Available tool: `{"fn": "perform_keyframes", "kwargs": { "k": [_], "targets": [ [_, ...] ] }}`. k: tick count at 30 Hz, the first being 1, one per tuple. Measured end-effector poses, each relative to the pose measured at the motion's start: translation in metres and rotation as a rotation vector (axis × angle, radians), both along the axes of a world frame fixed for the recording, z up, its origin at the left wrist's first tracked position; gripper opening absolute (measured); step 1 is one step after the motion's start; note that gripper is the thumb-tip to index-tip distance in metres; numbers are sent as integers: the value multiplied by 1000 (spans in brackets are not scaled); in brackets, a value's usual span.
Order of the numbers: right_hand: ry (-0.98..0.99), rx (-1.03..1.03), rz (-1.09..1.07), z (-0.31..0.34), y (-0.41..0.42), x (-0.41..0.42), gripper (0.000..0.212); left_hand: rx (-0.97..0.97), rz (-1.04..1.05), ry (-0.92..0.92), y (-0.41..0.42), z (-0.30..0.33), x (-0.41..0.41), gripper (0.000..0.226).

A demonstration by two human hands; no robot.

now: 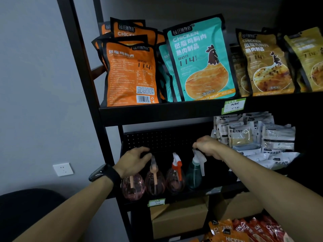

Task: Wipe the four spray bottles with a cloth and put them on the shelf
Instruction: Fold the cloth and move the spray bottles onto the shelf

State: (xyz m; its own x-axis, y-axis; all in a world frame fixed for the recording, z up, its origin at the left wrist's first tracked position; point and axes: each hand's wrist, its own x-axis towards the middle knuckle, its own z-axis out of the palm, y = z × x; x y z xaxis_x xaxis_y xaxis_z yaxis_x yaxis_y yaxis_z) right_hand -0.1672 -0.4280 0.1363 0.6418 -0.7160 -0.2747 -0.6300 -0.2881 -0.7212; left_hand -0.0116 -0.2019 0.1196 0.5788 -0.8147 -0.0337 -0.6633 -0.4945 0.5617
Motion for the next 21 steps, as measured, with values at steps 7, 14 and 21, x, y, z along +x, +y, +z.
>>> {"fn": "perform_keyframes", "kwargs": {
  "k": [7, 14, 21],
  "targets": [
    [-76, -235, 139, 13, 39, 23, 42, 89, 187, 99, 11, 1, 6, 39],
    [164, -200, 203, -12, 65, 32, 11, 192, 209, 62, 15, -14, 10, 25],
    [191, -204, 180, -10, 67, 34, 11, 203, 189, 46, 14, -13, 12, 24]
  ]
}}
